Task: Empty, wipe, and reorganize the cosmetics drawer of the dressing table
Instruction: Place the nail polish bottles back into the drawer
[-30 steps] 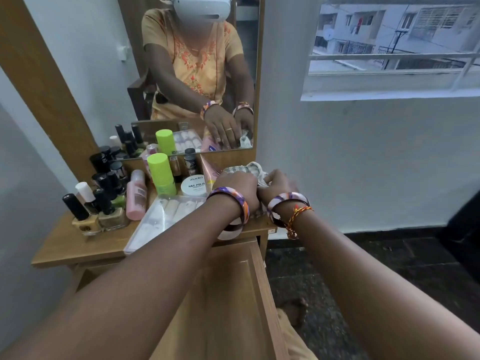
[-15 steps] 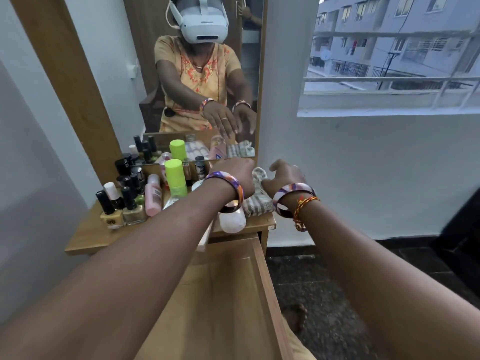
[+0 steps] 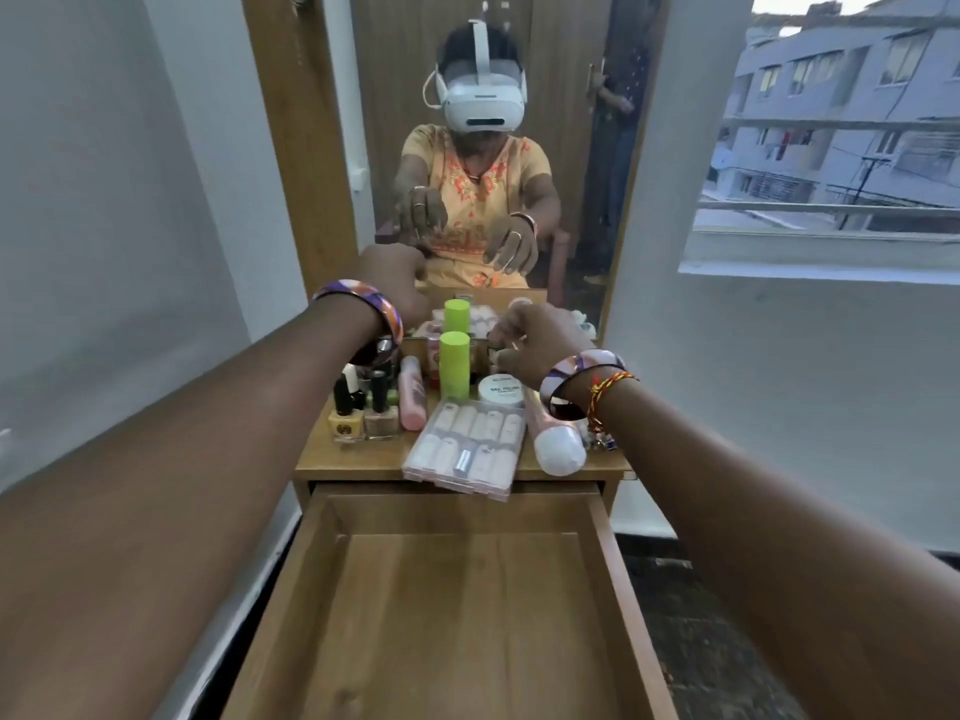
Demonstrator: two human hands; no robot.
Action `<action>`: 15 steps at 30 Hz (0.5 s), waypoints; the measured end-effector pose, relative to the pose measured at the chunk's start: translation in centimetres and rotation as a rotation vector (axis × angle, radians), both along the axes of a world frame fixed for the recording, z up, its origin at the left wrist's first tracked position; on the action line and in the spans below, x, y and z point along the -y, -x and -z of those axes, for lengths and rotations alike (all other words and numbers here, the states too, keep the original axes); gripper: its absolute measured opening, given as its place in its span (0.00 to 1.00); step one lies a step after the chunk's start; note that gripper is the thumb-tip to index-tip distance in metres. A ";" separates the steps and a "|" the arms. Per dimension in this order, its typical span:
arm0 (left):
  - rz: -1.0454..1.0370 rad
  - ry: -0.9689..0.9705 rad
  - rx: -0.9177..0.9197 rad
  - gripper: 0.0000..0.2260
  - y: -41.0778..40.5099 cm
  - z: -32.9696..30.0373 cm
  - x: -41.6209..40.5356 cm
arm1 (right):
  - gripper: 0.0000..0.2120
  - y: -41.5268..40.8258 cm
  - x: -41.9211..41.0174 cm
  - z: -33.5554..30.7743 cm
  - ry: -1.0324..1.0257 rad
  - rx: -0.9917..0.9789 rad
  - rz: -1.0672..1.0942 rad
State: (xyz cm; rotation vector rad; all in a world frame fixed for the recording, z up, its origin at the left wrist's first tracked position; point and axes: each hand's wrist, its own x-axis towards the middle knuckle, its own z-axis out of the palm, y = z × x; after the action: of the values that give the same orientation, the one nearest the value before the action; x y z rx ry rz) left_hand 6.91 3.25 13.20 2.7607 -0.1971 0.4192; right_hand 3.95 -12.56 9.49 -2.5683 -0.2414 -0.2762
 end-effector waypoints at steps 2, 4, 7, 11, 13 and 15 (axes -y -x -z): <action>-0.042 0.020 -0.016 0.14 -0.3 -0.1 -2.1 | 0.06 -0.3 -1.6 0.1 0.060 0.014 -0.053; -0.096 0.000 -0.038 0.14 -1.0 0.5 -4.2 | 0.09 -1.0 -3.1 0.2 0.084 0.048 -0.096; -0.216 -0.048 -0.028 0.06 -2.4 1.5 -7.2 | 0.11 -2.3 -4.9 0.2 0.163 0.070 -0.137; -0.299 -0.080 -0.100 0.05 -4.5 3.0 -9.1 | 0.13 -4.7 -7.2 -0.2 0.217 0.108 -0.183; -0.293 -0.073 -0.107 0.03 -5.8 3.7 -9.5 | 0.13 -6.0 -8.3 -0.2 0.268 0.116 -0.195; -0.280 -0.055 -0.114 0.05 -6.5 4.3 -9.5 | 0.14 -7.4 -9.3 -0.1 0.316 0.104 -0.211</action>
State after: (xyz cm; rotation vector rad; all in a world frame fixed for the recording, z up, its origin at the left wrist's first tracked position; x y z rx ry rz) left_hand 13.44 12.78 8.87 2.8639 0.2118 0.3280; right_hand 11.36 -3.24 9.55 -2.8099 -0.6357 -0.3136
